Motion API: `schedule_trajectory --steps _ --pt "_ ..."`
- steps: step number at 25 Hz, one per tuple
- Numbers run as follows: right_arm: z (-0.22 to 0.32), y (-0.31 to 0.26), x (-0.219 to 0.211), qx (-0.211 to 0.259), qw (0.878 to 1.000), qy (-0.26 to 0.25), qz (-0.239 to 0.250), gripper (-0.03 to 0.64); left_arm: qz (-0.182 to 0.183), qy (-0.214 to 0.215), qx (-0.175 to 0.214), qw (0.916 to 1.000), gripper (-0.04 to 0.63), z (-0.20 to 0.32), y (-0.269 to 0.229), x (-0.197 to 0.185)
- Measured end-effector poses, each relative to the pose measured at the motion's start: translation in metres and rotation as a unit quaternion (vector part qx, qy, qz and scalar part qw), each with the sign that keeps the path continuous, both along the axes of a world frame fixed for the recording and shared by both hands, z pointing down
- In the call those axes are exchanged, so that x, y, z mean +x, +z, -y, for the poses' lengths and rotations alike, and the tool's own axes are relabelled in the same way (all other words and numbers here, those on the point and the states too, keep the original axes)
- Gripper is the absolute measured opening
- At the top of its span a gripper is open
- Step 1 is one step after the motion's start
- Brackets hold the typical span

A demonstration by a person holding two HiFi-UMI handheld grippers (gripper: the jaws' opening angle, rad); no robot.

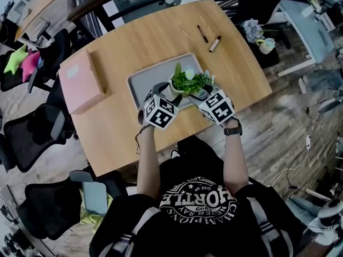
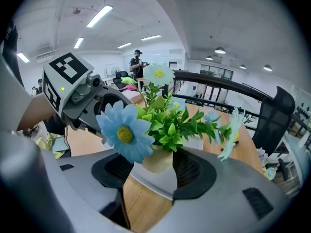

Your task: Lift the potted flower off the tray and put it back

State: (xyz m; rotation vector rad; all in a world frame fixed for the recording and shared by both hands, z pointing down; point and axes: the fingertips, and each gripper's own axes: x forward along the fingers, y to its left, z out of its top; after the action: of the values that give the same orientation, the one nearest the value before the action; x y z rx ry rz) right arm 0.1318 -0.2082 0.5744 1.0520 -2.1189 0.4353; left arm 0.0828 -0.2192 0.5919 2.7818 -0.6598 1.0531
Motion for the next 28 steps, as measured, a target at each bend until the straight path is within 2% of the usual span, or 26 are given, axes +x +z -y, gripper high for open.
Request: schedule_trajectory --steps 28 --pt "0.052 0.042 0.037 -0.034 0.998 0.045 0.011 0.255 0.014 0.019 -0.035 0.9991 0.29 0.052 0.041 0.039"
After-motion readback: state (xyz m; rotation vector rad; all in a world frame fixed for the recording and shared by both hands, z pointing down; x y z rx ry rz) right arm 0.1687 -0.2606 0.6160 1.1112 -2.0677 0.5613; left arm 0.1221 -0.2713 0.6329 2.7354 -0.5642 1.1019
